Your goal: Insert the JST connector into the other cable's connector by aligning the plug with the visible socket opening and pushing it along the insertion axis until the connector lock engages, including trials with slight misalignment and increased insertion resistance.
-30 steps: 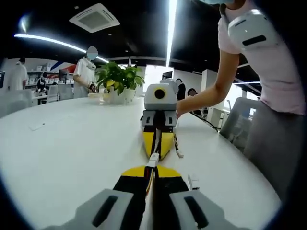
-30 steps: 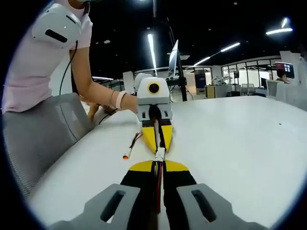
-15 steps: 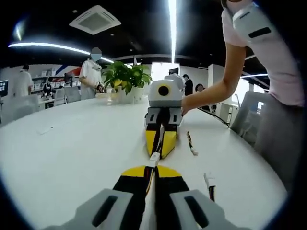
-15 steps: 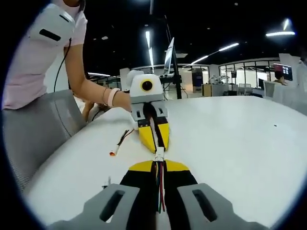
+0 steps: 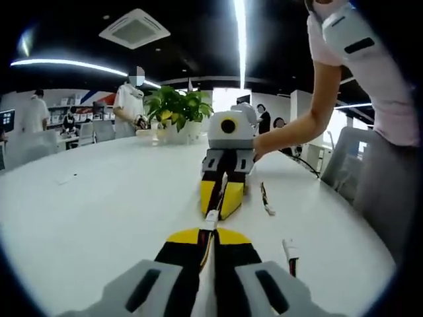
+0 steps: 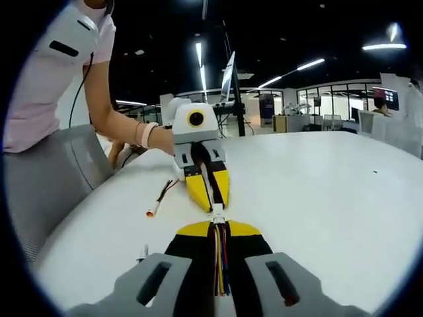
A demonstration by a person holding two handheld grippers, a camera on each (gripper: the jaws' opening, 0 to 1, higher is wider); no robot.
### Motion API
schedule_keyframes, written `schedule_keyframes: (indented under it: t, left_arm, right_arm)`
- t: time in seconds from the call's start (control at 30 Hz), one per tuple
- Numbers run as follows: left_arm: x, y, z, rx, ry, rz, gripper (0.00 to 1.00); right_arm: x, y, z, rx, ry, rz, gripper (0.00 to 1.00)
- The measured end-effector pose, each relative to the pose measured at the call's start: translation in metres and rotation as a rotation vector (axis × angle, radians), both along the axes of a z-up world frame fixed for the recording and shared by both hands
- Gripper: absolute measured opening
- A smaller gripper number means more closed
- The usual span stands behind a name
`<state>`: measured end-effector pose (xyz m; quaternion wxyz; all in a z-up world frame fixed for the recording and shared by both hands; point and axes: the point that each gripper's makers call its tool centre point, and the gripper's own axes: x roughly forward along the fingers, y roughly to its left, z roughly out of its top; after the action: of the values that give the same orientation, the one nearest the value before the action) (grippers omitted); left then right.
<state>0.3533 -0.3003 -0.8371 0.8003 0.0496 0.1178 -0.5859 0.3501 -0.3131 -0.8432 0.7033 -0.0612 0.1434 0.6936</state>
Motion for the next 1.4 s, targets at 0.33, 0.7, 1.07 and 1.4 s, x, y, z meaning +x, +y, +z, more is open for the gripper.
schedule_keyframes:
  t: [0.33,0.7,1.07,1.4]
  left_arm:
    - [0.000,0.001,0.003,-0.018,0.028,0.029,0.10]
    - [-0.015,0.007,0.031,-0.048,0.007,0.031,0.16]
    - [-0.045,0.008,0.048,-0.071,0.033,0.002,0.17]
    - [-0.065,0.008,0.029,-0.026,0.073,-0.024,0.17]
  right_arm:
    - [0.002,-0.001,0.005,0.026,0.028,-0.026,0.11]
    - [-0.008,-0.012,0.027,0.079,0.045,-0.047,0.14]
    - [-0.028,-0.024,0.037,0.087,0.068,-0.050,0.17]
    - [-0.061,-0.031,0.022,0.022,0.104,0.016,0.11]
